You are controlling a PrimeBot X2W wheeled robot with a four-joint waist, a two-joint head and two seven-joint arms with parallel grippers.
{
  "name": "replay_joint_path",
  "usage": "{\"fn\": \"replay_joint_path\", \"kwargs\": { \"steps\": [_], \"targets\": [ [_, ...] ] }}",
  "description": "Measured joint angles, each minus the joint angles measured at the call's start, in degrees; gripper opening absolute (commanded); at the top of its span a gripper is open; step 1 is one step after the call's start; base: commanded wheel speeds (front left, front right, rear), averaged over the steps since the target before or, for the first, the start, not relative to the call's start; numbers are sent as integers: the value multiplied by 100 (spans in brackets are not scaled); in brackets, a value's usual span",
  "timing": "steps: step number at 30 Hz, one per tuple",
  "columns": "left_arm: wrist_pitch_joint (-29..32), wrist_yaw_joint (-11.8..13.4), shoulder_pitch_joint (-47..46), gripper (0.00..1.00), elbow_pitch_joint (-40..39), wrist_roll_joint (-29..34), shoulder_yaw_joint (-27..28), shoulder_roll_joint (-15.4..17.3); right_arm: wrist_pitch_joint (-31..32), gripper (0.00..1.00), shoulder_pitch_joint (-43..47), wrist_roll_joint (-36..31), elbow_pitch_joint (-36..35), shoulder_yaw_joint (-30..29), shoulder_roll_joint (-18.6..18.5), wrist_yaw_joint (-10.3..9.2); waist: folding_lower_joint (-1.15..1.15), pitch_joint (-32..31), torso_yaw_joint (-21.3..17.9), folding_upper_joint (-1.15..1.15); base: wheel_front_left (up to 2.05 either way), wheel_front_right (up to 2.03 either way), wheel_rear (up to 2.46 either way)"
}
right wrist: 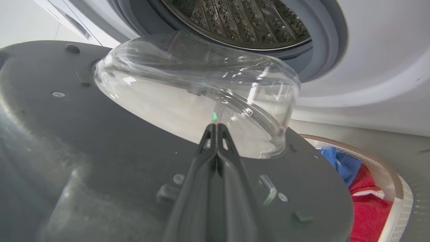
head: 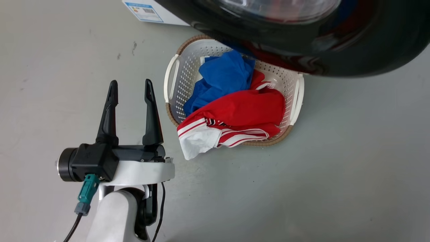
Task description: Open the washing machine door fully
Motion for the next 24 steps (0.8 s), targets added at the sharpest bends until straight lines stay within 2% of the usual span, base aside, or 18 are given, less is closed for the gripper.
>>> {"fn": "replay_joint_path", "kwargs": {
  "steps": [9,24],
  "targets": [
    [0,-52,110,100,47,52,92,0,42,0,877,127,-700,52,136,0,0,-232,-100,0,0,0,0],
    [0,-99,393,100,169,151,141,1,2,0,2251,229,-1408,447,550,0,0,-764,-148,0,0,0,0]
  ]
}}
